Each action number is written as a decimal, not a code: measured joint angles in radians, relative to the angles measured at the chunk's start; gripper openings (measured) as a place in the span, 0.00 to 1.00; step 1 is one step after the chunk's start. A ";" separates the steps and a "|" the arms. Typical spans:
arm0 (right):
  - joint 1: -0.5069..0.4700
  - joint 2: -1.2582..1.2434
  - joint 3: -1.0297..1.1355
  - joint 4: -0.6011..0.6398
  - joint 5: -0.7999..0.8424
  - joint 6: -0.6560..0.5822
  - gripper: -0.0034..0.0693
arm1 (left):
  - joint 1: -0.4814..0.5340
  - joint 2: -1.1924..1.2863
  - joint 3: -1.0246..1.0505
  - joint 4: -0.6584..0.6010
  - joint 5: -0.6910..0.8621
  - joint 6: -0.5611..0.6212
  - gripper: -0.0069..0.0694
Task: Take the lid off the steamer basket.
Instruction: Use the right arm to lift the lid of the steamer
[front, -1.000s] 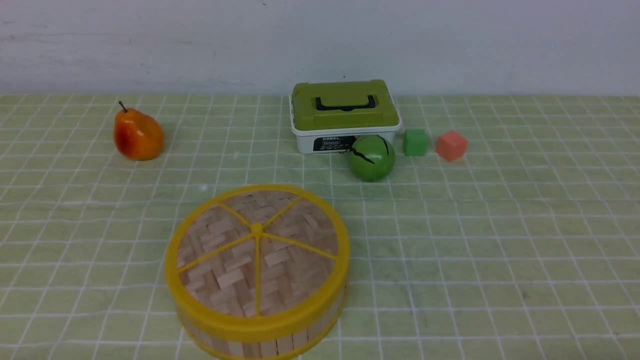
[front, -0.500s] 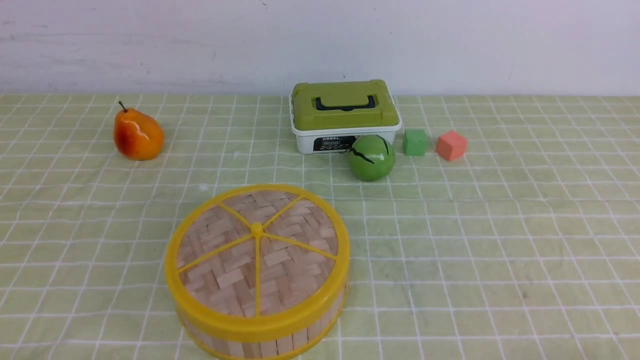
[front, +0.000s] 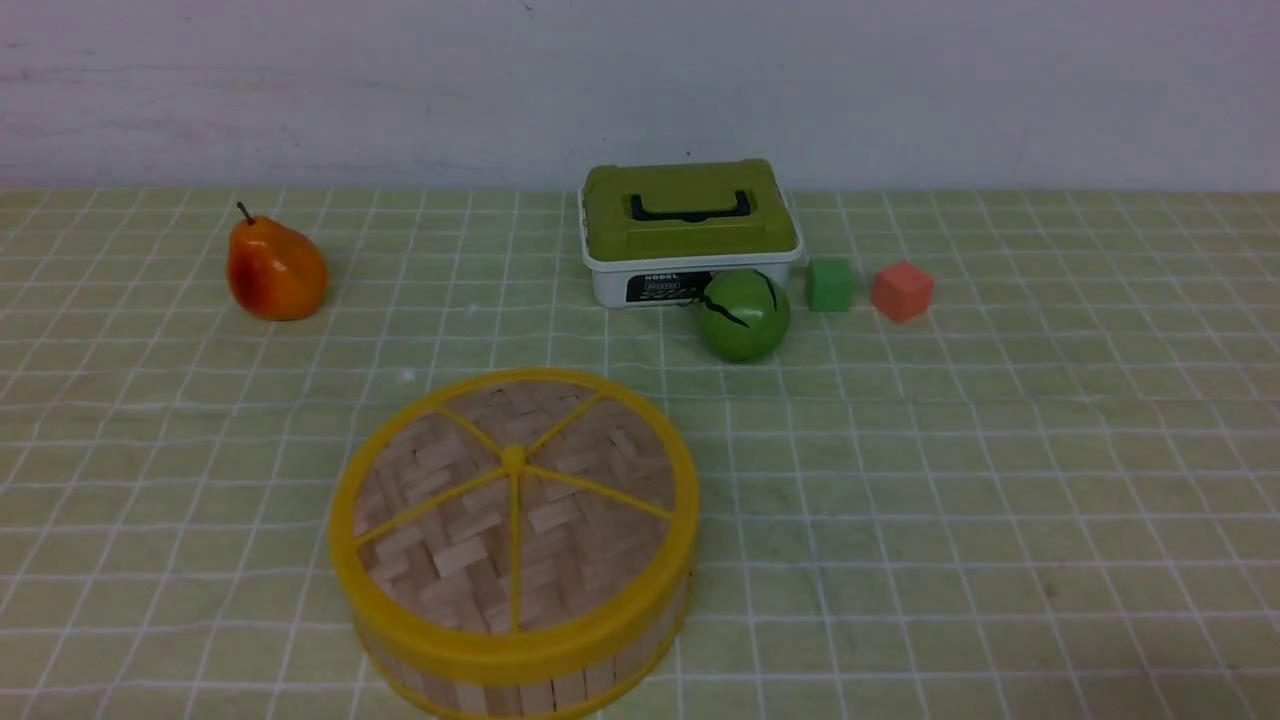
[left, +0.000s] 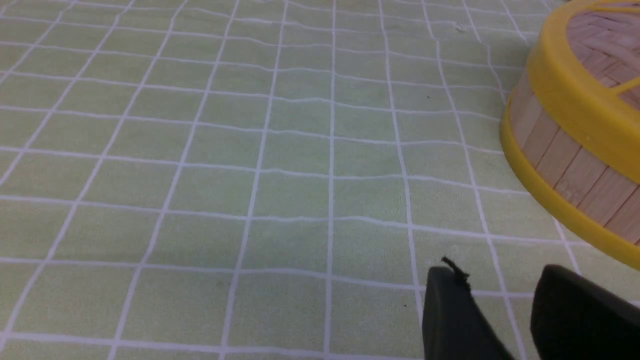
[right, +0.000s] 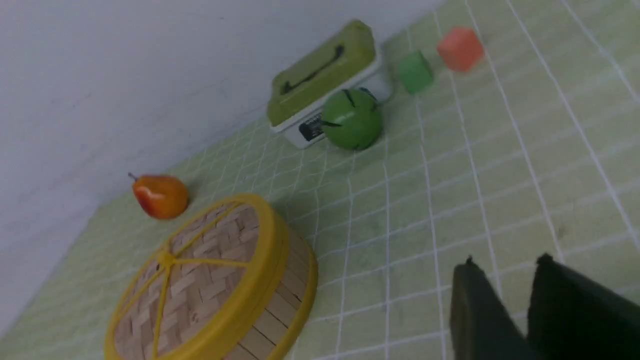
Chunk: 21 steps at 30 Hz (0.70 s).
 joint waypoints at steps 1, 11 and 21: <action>0.000 0.043 -0.059 -0.020 0.052 -0.035 0.12 | 0.000 0.000 0.000 0.000 0.000 0.000 0.40; 0.057 0.644 -0.706 -0.168 0.570 -0.341 0.03 | 0.000 0.000 0.000 0.000 0.000 0.000 0.40; 0.456 1.145 -1.117 -0.430 0.680 -0.256 0.04 | 0.000 0.000 0.000 0.000 0.000 0.000 0.40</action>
